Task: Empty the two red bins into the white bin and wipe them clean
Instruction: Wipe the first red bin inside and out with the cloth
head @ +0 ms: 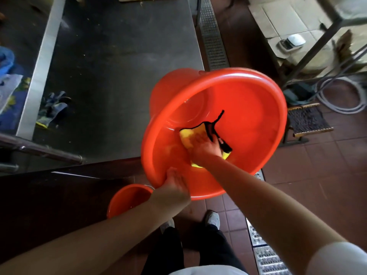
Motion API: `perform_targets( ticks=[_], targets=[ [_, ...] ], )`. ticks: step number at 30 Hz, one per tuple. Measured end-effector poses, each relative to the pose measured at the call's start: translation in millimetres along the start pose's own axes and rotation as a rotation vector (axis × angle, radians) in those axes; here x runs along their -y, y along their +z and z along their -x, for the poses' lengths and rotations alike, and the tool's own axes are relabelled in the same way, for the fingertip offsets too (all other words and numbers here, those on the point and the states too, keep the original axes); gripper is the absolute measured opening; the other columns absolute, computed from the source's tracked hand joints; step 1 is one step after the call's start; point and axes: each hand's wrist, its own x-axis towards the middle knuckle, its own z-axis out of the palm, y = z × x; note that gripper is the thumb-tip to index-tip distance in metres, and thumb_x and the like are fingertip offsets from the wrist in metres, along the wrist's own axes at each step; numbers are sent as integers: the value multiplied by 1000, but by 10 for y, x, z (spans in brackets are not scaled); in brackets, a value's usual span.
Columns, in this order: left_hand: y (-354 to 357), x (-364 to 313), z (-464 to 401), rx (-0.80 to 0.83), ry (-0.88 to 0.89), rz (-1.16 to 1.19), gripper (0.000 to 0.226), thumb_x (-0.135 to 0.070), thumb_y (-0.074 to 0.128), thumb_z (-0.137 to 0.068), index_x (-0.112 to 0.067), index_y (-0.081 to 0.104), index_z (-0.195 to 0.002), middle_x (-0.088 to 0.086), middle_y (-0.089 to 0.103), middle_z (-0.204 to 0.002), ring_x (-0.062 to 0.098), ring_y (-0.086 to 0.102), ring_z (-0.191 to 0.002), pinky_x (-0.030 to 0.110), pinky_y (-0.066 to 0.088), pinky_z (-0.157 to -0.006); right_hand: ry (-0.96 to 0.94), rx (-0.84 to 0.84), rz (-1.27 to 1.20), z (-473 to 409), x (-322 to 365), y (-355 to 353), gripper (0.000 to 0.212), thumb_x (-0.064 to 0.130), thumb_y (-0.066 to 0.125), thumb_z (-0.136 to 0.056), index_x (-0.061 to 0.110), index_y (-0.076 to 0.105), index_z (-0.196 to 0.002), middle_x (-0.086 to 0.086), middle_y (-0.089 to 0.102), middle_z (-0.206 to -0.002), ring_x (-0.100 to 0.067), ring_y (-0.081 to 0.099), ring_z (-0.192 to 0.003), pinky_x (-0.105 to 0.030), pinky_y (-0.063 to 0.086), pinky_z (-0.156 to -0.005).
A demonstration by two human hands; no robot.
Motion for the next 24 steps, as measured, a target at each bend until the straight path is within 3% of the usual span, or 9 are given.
perform_targets(
  ticks=[3, 5, 10, 15, 17, 21, 24],
  targets=[
    [-16, 20, 11, 17, 8, 39, 55, -34, 78, -60, 9, 74, -94, 35, 69, -89, 46, 69, -82, 52, 57, -77, -129, 78, -173, 129, 241, 56, 56, 46, 29, -103, 35, 19, -157, 6, 26, -162, -18, 20, -149, -53, 14, -117],
    [-23, 29, 29, 20, 6, 62, 57, -35, 79, -60, 9, 74, -96, 34, 69, -89, 46, 69, -82, 52, 57, -78, -171, 58, -153, 211, 98, 37, 56, 49, 31, -101, 38, 22, -155, 7, 25, -162, -19, 20, -149, -52, 16, -116],
    [-86, 19, 31, 45, 3, 76, 57, -34, 82, -59, 10, 73, -93, 34, 69, -87, 45, 70, -80, 50, 58, -76, 1, -5, 103, 233, -249, -32, 54, 48, 37, -97, 34, 35, -149, 6, 38, -154, -19, 27, -145, -53, 20, -114],
    [-63, 49, 52, 36, 2, -23, 48, -35, 74, -64, 2, 77, -94, 29, 71, -90, 43, 71, -82, 49, 59, -75, -84, 70, -171, 422, 198, 51, 52, 46, 34, -102, 36, 27, -152, 8, 30, -158, -22, 26, -144, -61, 19, -111],
    [-101, 65, 46, 49, 8, -60, 40, -31, 68, -66, -2, 79, -92, 27, 72, -89, 41, 72, -81, 47, 59, -74, -123, 29, -86, 494, 29, -20, 53, 48, 36, -100, 40, 26, -152, 11, 29, -159, -19, 25, -146, -61, 18, -112],
    [-192, 35, -9, 45, -8, -40, 41, -39, 73, -67, -6, 80, -90, 22, 73, -88, 36, 73, -80, 44, 60, -72, 55, 23, 111, 521, -232, -169, 50, 53, 32, -98, 42, 35, -147, 10, 37, -154, -18, 24, -145, -66, 14, -110],
    [-294, 31, -54, 118, 8, -121, 47, -27, 52, -84, 11, 69, -107, 37, 64, -107, 48, 66, -99, 53, 54, -86, 85, 95, -159, 626, 60, -178, 50, 49, 37, -100, 41, 34, -149, 9, 36, -156, -22, 19, -147, -65, 17, -110]
  ],
)
